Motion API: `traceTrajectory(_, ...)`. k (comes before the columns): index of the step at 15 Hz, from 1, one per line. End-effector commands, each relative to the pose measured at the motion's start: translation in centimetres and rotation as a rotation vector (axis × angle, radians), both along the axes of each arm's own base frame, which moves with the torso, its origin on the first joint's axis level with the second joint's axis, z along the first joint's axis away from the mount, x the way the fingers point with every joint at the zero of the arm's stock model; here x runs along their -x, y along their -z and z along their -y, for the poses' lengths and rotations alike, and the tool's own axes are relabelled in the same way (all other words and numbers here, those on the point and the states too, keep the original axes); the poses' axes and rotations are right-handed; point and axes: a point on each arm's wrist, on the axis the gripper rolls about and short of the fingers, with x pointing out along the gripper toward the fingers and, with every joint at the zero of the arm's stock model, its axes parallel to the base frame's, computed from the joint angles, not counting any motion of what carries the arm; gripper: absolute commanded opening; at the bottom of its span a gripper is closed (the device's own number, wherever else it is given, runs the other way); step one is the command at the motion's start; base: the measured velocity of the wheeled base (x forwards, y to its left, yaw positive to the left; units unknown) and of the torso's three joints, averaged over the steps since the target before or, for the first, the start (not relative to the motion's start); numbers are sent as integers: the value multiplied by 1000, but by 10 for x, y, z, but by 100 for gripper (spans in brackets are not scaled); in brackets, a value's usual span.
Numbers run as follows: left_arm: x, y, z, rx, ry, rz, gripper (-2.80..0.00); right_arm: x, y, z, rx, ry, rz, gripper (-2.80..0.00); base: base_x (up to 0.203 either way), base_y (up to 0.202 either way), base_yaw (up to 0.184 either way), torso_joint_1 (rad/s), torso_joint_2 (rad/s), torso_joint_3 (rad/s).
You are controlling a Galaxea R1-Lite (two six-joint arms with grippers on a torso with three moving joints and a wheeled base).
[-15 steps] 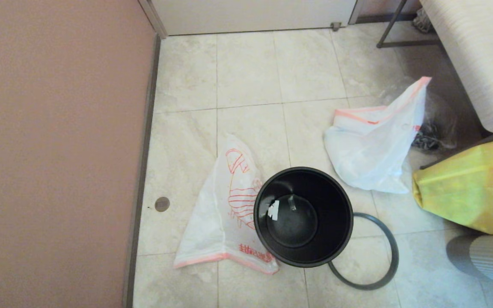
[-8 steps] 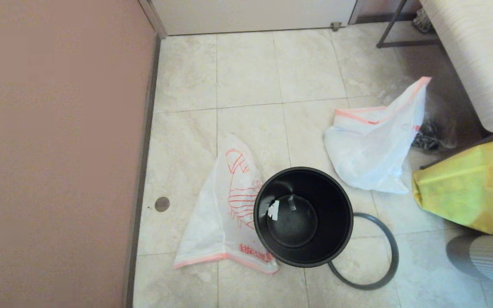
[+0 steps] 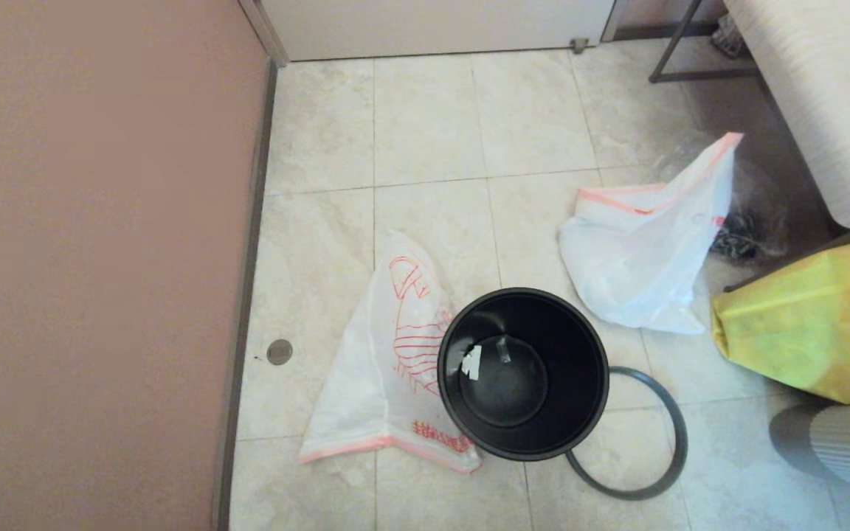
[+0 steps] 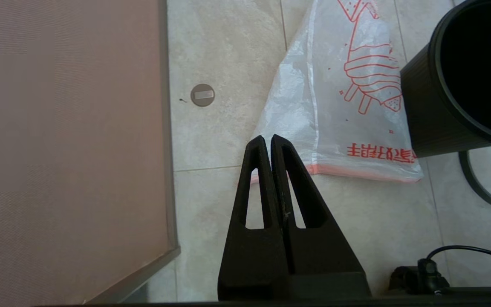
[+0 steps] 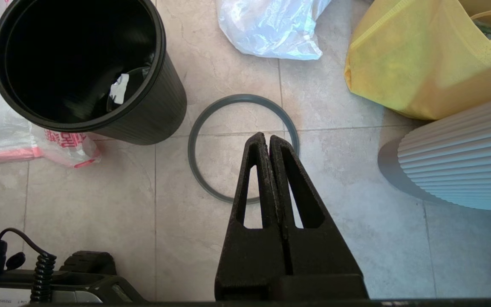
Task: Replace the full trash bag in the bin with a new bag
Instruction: Pick up a new trash bag
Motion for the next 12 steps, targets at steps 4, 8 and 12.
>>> traceTrajectory(4,11,-54,2,-42,70,101,-280,0,0,0,0,-1,-1,-280,0,0,0,0,0,0)
traceTrajectory(8,-19,-92,8,-250,290,-23,-280,0,0,0,0,-1,-1,-280,0,0,0,0,0,0)
traceTrajectory(12,-71,-103,5,-286,445,-228,-280,0,0,0,0,-1,-1,-280,0,0,0,0,0,0)
